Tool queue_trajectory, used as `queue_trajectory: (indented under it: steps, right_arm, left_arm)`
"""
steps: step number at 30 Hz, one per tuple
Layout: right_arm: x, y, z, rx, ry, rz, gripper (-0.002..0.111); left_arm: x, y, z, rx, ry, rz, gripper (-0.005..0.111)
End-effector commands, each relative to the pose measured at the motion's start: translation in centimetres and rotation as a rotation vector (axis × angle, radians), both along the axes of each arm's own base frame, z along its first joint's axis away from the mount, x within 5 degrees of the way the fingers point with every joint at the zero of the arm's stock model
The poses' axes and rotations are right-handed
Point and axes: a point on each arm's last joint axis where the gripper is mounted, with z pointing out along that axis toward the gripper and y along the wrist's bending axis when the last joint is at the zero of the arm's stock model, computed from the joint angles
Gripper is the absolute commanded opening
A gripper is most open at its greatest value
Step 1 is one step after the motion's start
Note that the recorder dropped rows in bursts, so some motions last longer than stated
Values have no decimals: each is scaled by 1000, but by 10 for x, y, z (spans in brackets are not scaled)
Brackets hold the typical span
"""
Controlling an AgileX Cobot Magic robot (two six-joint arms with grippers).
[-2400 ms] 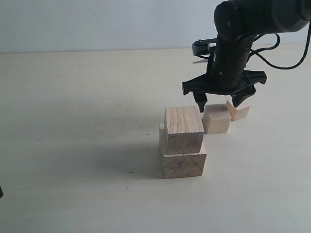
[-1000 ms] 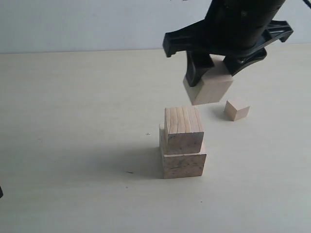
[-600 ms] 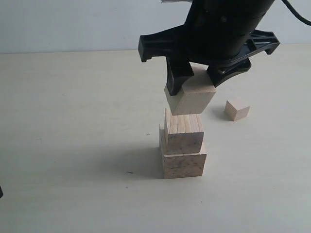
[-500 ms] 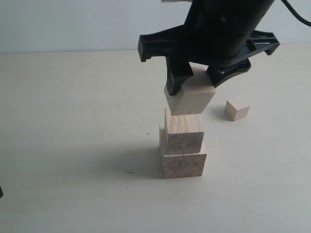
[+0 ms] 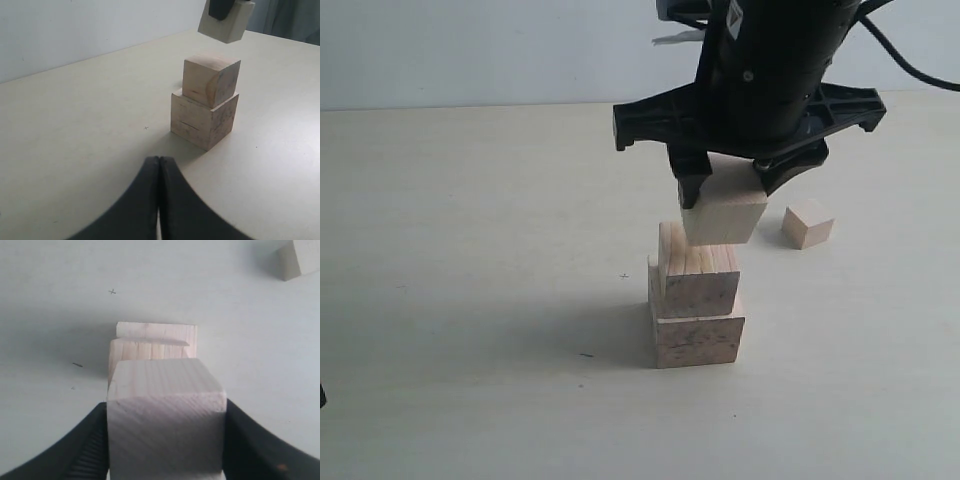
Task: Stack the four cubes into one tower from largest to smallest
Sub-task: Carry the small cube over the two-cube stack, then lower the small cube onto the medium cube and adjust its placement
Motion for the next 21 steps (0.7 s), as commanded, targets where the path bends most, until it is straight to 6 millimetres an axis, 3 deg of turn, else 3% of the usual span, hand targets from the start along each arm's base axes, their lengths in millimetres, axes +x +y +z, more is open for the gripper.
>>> queue_trajectory:
  steps: [1,9,21]
  right_arm:
    - [5,5,-11,-17,22,1,10]
    - [5,11,-10,55,26,-2,10]
    - [5,8,-11,24,30,4,10]
  left_arm:
    - [0,0,-1,-6,-1,1,0]
    - [0,0,-1,-5,-2,1,0]
    - [0,0,-1,-6,0,1,0]
